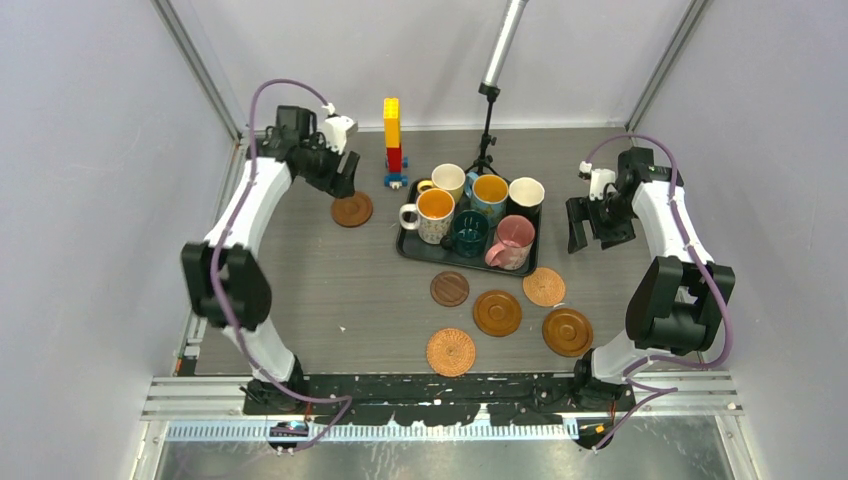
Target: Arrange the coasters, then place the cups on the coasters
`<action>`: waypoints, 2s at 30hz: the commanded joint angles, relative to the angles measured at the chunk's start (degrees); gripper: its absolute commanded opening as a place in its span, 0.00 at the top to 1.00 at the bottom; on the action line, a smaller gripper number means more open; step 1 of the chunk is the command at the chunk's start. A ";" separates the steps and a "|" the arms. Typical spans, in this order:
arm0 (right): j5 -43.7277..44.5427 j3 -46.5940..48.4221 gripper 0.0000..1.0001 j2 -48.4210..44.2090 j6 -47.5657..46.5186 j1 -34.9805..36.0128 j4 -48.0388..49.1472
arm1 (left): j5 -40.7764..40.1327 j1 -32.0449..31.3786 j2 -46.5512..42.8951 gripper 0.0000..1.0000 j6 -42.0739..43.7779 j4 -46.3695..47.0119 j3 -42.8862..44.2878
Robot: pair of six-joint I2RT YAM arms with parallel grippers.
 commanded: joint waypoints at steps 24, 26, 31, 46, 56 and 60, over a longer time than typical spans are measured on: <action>-1.88 -1.82 0.16 -3.21 0.59 -1.71 0.24 | -11.13 -54.58 -1.48 0.28 -1.16 18.93 -16.76; -2.55 -2.21 0.15 -3.42 0.83 -2.44 0.16 | -11.42 -54.96 1.51 0.29 -2.20 18.98 -14.21; -2.54 -3.93 0.16 -3.83 -0.31 -3.13 -0.73 | -11.56 -56.87 7.07 0.29 -2.87 17.35 -8.62; -3.51 -5.19 0.16 -4.98 -0.93 -4.95 -1.07 | -14.23 -57.48 12.14 0.28 -2.55 17.71 -7.54; -3.62 -4.28 0.16 -3.78 -1.10 -5.07 -1.10 | -14.78 -57.28 13.31 0.28 -2.14 17.20 -10.08; -3.75 -3.75 0.16 -2.87 -1.00 -5.07 -1.08 | -15.06 -57.14 13.73 0.29 -1.88 16.24 -10.62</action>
